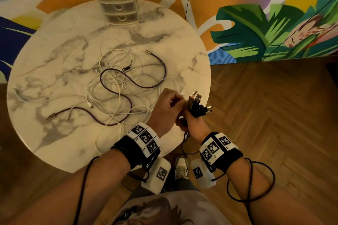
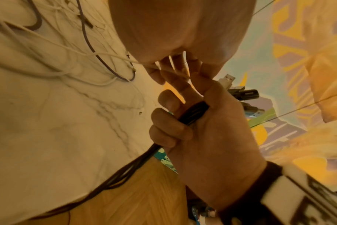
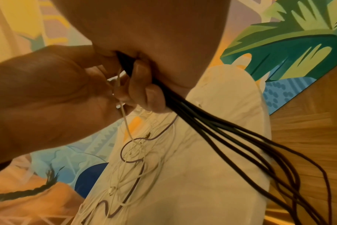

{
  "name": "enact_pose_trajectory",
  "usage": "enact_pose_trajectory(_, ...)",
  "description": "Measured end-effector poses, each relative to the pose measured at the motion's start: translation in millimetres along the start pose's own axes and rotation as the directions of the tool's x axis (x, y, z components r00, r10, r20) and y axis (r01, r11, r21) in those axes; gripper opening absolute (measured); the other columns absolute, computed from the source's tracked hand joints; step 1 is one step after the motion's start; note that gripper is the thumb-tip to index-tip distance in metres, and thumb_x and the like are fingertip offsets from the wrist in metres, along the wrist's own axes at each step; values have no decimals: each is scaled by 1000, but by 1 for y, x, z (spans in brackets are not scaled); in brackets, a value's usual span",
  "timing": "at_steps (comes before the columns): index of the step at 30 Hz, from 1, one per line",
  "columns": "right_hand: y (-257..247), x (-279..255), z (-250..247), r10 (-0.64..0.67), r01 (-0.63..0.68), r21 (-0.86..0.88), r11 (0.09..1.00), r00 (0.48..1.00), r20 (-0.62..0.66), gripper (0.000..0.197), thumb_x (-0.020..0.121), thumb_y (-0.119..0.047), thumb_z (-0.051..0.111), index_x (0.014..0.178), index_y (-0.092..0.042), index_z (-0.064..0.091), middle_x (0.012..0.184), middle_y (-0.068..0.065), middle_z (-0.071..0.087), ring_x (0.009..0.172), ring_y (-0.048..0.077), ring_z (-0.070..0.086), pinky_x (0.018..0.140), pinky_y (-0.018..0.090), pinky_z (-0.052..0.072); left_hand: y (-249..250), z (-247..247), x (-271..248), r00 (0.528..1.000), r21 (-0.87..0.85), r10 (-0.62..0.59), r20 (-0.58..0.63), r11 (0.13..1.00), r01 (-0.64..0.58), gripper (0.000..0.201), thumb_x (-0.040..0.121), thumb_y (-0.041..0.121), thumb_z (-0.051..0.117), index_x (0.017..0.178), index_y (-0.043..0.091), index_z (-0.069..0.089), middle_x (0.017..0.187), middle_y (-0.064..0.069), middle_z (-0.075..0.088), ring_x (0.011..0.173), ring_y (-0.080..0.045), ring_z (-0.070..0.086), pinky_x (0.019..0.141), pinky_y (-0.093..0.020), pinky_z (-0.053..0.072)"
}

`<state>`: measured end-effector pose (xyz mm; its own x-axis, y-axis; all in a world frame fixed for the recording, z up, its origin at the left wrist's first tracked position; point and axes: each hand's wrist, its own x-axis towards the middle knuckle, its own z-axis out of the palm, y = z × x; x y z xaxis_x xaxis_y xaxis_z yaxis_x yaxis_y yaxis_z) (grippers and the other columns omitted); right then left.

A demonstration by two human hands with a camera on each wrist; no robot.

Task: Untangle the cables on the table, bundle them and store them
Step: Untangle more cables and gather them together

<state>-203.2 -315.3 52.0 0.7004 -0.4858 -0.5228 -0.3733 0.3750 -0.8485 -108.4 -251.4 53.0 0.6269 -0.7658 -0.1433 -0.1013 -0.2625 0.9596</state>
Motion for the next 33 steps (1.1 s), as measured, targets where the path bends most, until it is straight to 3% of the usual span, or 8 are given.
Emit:
enact_pose_trajectory(8, -8, -5, 4, -33, 33, -12, 999, 999, 32, 32, 99, -9, 38, 69, -13, 50, 61, 3, 46, 48, 7, 34, 45, 20, 22, 13, -6, 4, 978, -264, -172, 121, 944, 199, 13, 91, 6, 55, 101, 9, 63, 92, -3, 63, 78, -2, 60, 67, -16, 48)
enact_pose_trajectory(13, -6, -2, 0, -62, 62, 1, 998, 996, 67, 34, 99, -8, 39, 66, -11, 46, 45, -10, 48, 38, 3, 32, 41, 17, 22, 27, -11, 12, 960, -225, -103, 262, 960, 165, 16, 92, 1, 52, 90, 12, 63, 85, 3, 66, 78, 2, 61, 75, -13, 46)
enact_pose_trajectory(19, -2, 1, -4, -68, 78, -136, 988, 995, 78, 46, 99, -10, 40, 54, -10, 48, 50, 2, 46, 44, 11, 33, 47, 24, 25, 25, -11, 5, 955, -276, -116, 273, 941, 193, 11, 92, 1, 51, 90, 5, 61, 83, -2, 64, 67, -2, 61, 56, -11, 47)
enact_pose_trajectory(22, -1, 3, -3, -66, 70, -80, 994, 996, 53, 49, 99, -7, 39, 50, -12, 47, 43, -5, 46, 44, 12, 34, 49, 25, 26, 28, -7, 4, 965, -296, -106, 241, 939, 177, 17, 91, -1, 51, 86, 8, 64, 82, 2, 66, 72, 1, 62, 64, -12, 47)
enact_pose_trajectory(26, -1, 9, -10, -115, 117, 7, 993, 986, -123, 54, 100, -21, 38, 48, -16, 52, 49, 5, 48, 44, 13, 34, 45, 24, 27, 10, -9, 3, 982, -114, -145, 119, 981, 159, 13, 90, 8, 56, 99, 11, 66, 92, 0, 65, 82, -5, 60, 74, -13, 46)
enact_pose_trajectory(28, -1, 16, -21, -194, 198, -2, 980, 961, -196, 55, 98, -24, 39, 46, -19, 55, 55, 6, 53, 47, 15, 40, 48, 25, 34, -11, -13, -6, 971, 127, -144, 192, 984, 121, 19, 88, 15, 60, 106, 20, 63, 97, 4, 64, 77, -5, 57, 72, -14, 45)
enact_pose_trajectory(31, -6, 22, -33, -254, 281, 102, 954, 942, -219, 47, 91, -22, 37, 49, -11, 54, 62, 6, 60, 58, 22, 52, 60, 32, 44, -49, -20, -29, 934, 459, -170, 316, 888, 6, 23, 88, 20, 61, 110, 21, 59, 102, 6, 60, 67, 6, 47, 64, -7, 35)
enact_pose_trajectory(33, -11, 23, -34, -197, 261, 347, 901, 958, -208, 56, 95, -19, 33, 43, -8, 49, 54, 11, 57, 54, 28, 56, 63, 38, 50, -75, -33, -38, 946, 550, -182, 269, 835, 5, 17, 90, 19, 58, 106, 13, 60, 102, -3, 60, 73, 1, 49, 69, -13, 34)
